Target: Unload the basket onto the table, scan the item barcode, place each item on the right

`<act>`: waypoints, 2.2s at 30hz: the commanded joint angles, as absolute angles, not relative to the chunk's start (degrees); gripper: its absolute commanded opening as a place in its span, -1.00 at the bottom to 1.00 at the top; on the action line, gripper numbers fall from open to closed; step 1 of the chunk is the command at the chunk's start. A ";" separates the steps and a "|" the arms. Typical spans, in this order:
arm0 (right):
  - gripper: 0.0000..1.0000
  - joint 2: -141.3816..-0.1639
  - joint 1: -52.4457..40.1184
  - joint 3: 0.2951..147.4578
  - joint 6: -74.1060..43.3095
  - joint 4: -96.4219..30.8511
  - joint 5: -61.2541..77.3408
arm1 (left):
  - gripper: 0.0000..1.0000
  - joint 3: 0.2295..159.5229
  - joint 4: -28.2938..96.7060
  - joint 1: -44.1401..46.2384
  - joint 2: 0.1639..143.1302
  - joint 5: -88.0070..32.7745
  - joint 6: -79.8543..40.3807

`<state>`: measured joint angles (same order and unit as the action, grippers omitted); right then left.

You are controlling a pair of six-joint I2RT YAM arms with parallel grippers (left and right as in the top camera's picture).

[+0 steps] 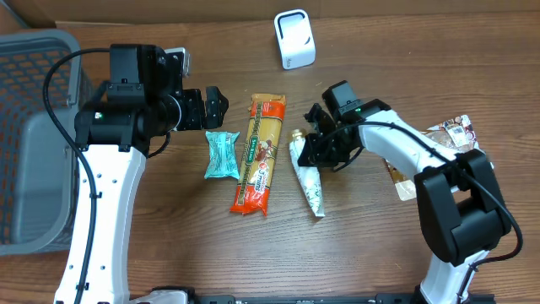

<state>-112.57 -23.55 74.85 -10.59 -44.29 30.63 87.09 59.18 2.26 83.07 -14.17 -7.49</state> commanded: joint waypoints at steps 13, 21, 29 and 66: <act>0.06 -112.31 -22.09 77.87 -8.47 -50.74 10.24 | 0.99 87.37 59.16 2.98 83.26 -14.46 -6.61; 0.31 -112.33 -21.67 80.60 -8.40 -56.25 -3.77 | 0.99 87.37 59.16 2.98 83.26 -14.46 -6.61; 0.36 -112.27 -19.35 84.33 -0.71 -59.99 11.99 | 0.99 87.37 59.16 2.98 83.26 -14.46 -6.59; -0.78 -112.64 -15.22 63.66 -3.66 -41.82 39.24 | 0.99 87.37 59.16 2.98 83.26 -14.46 -6.61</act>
